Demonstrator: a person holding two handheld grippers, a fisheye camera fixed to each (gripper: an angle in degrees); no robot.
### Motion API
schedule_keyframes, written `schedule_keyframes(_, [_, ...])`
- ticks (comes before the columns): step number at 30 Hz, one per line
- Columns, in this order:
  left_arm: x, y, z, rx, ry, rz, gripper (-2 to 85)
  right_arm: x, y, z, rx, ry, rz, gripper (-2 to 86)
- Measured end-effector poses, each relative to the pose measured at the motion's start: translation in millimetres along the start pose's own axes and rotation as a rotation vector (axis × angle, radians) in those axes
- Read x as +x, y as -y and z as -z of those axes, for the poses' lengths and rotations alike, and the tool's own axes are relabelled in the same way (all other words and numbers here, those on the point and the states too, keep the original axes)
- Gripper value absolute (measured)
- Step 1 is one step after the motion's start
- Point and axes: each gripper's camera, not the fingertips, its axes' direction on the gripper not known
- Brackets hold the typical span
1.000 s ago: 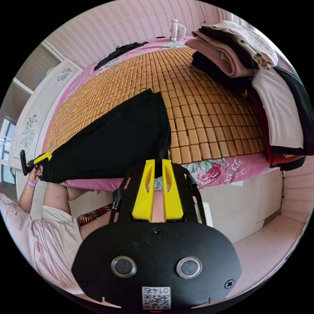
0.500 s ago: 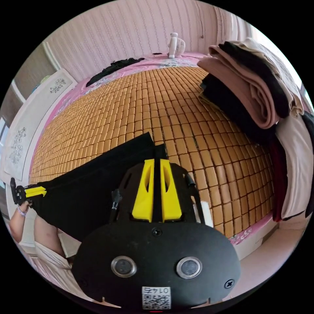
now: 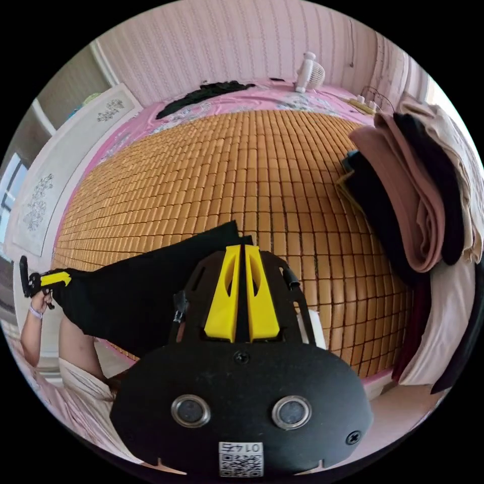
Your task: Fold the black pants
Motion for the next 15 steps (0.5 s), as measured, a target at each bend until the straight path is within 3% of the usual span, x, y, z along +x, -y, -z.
schedule_keyframes(3, [-12,4,-42,-0.075,-0.037,0.078,2.3,8,-19,-1,-0.053,0.019,-0.09,5.9])
schedule_keyframes(6, [-7,2,-32,0.005,0.007,0.07,4.0,11,-63,30,-0.017,0.07,-0.131,7.1])
schedule_keyframes(10, [15,-7,-20,0.042,0.036,-0.005,4.4,2,-123,43,-0.064,-0.034,-0.192,7.7])
schedule_keyframes(15, [49,-22,-43,0.002,-0.059,-0.073,4.7,-4,-132,31,-0.065,-0.007,-0.18,2.8])
